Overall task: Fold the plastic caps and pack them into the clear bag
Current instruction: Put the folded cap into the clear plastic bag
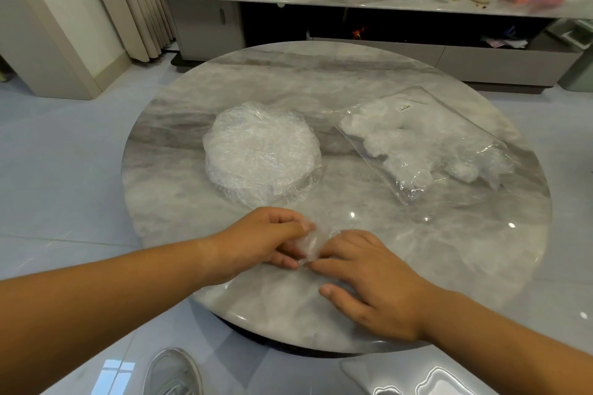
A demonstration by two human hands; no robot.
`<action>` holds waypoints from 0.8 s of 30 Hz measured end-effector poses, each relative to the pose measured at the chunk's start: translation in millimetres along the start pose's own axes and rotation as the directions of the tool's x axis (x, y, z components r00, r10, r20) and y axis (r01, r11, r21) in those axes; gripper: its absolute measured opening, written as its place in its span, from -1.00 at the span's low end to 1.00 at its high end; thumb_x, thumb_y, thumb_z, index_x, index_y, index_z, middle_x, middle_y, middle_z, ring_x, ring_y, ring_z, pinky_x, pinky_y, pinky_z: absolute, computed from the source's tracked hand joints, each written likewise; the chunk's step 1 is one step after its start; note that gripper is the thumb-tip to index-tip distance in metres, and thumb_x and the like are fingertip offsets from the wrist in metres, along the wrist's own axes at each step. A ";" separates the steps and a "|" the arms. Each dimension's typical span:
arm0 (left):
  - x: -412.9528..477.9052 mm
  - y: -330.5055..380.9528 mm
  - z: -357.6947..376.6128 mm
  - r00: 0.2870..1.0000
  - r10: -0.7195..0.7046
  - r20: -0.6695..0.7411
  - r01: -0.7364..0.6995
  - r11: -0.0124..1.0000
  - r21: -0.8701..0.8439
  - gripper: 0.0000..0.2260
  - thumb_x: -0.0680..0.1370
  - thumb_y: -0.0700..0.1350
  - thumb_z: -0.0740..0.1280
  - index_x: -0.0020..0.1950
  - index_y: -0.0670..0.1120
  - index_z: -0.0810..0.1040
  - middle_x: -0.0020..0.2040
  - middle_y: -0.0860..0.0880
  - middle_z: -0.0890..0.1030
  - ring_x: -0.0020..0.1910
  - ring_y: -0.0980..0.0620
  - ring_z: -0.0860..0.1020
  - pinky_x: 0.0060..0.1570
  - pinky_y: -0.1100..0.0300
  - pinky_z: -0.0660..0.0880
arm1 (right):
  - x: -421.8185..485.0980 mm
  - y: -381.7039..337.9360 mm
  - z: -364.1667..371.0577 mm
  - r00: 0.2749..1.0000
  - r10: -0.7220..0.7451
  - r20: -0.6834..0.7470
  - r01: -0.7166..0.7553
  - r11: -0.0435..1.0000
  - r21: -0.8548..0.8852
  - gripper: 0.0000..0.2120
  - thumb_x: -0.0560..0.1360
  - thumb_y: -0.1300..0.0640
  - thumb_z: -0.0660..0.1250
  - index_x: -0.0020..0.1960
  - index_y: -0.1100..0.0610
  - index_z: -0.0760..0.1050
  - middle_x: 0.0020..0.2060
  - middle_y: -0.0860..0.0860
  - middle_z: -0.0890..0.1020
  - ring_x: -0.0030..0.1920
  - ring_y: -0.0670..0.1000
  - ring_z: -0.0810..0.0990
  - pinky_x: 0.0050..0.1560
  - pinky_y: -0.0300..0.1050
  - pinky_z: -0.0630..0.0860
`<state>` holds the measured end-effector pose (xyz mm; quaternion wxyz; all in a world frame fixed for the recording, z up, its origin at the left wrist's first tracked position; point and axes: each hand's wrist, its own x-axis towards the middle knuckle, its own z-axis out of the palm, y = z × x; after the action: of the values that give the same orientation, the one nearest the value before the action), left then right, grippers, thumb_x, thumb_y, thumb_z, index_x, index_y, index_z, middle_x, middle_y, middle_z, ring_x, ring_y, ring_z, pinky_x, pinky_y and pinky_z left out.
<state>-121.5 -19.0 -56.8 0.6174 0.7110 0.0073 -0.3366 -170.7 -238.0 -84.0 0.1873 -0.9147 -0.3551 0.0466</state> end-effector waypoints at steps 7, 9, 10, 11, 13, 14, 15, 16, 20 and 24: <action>0.4 6.4 1.3 0.995 -0.058 0.078 0.050 0.994 0.095 -0.54 0.55 -0.44 0.08 0.23 -0.10 0.65 0.17 -0.07 0.67 0.04 -0.12 0.70 0.10 0.01 0.63 | -10.4 -6.1 -11.9 0.954 -0.111 -0.279 0.112 0.994 -0.013 -0.59 0.51 0.05 0.37 0.36 0.02 0.52 0.43 0.02 0.44 0.35 0.07 0.46 0.30 0.02 0.36; 0.2 10.2 2.2 0.991 -0.062 0.115 0.047 0.990 0.136 -0.52 0.54 -0.45 0.10 0.22 -0.08 0.66 0.17 -0.05 0.67 0.03 -0.10 0.70 0.13 -0.01 0.62 | -8.5 -8.6 -9.7 0.972 -0.130 -0.195 0.118 0.990 -0.071 -0.56 0.52 0.00 0.36 0.39 0.00 0.51 0.48 -0.02 0.40 0.41 0.08 0.39 0.36 0.05 0.31; 1.2 10.8 2.4 0.991 -0.070 0.118 0.053 0.988 0.145 -0.54 0.55 -0.44 0.10 0.23 -0.08 0.64 0.16 -0.04 0.67 0.02 -0.08 0.70 0.14 -0.03 0.61 | -8.7 -7.7 -7.4 0.977 -0.131 -0.167 0.115 0.988 -0.103 -0.58 0.53 -0.02 0.34 0.37 0.00 0.53 0.45 -0.03 0.43 0.44 0.09 0.37 0.38 0.07 0.30; 2.6 10.9 2.0 0.991 -0.084 0.104 0.069 0.987 0.144 -0.56 0.56 -0.43 0.10 0.25 -0.08 0.61 0.18 -0.05 0.66 0.02 -0.09 0.70 0.15 -0.05 0.61 | -9.5 -5.9 -4.8 0.980 -0.130 -0.150 0.111 0.985 -0.130 -0.62 0.53 -0.05 0.32 0.32 0.02 0.56 0.39 -0.03 0.49 0.44 0.10 0.38 0.38 0.08 0.30; 4.3 10.7 1.5 0.992 -0.105 0.067 0.097 0.987 0.125 -0.63 0.60 -0.39 0.11 0.25 -0.09 0.56 0.19 -0.07 0.65 0.02 -0.11 0.71 0.12 -0.07 0.62 | -13.1 -2.0 0.0 0.983 -0.116 -0.140 0.091 0.980 -0.176 -0.69 0.55 -0.07 0.30 0.21 0.03 0.60 0.20 -0.02 0.58 0.38 0.11 0.44 0.36 0.08 0.32; 5.3 10.0 0.9 0.993 -0.104 0.051 0.097 0.988 0.121 -0.66 0.61 -0.38 0.13 0.25 -0.09 0.55 0.18 -0.08 0.65 0.01 -0.11 0.71 0.08 -0.07 0.63 | -14.8 -0.5 2.3 0.984 -0.101 -0.144 0.072 0.978 -0.196 -0.71 0.56 -0.08 0.29 0.17 0.04 0.61 0.12 -0.03 0.58 0.33 0.10 0.47 0.34 0.07 0.33; 6.3 9.2 0.1 0.995 -0.093 0.036 0.088 0.988 0.124 -0.70 0.62 -0.36 0.17 0.24 -0.10 0.55 0.16 -0.09 0.66 -0.01 -0.12 0.71 0.02 -0.04 0.65 | -16.6 0.4 4.8 0.986 -0.080 -0.149 0.048 0.976 -0.211 -0.72 0.57 -0.09 0.27 0.13 0.04 0.61 0.07 -0.04 0.58 0.28 0.09 0.50 0.32 0.05 0.34; 7.1 9.0 0.1 0.998 -0.068 0.019 0.065 0.988 0.141 -0.75 0.62 -0.33 0.23 0.22 -0.10 0.56 0.12 -0.11 0.67 -0.04 -0.11 0.72 -0.06 0.00 0.66 | -18.1 1.3 6.8 0.986 -0.059 -0.153 0.024 0.975 -0.219 -0.73 0.58 -0.10 0.25 0.10 0.04 0.61 0.03 -0.05 0.57 0.24 0.08 0.51 0.30 0.03 0.35; 18.1 6.6 -0.1 0.975 0.186 -0.123 -0.095 0.846 0.524 -0.83 0.47 -0.11 0.53 0.01 -0.02 0.61 -0.09 -0.06 0.66 -0.28 0.19 0.62 -0.19 0.24 0.57 | -24.8 4.8 10.8 0.989 -0.023 -0.144 -0.005 0.982 -0.189 -0.72 0.60 -0.10 0.23 0.11 0.03 0.61 0.08 -0.09 0.59 0.27 0.04 0.50 0.31 -0.02 0.36; 26.0 14.3 8.6 0.970 0.226 -0.094 -0.062 0.597 0.800 -0.59 0.39 0.15 0.55 0.14 0.04 0.57 -0.01 0.11 0.57 -0.08 0.19 0.55 0.05 0.21 0.54 | -28.5 9.1 9.3 0.993 -0.028 -0.112 0.013 0.991 -0.131 -0.70 0.60 -0.09 0.23 0.19 0.03 0.60 0.18 -0.11 0.60 0.38 0.03 0.44 0.42 -0.09 0.30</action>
<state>-99.3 -40.5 -57.1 0.2613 0.9364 -0.1422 -0.1861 -188.2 -260.3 -97.4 0.1478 -0.9224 -0.3554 -0.0307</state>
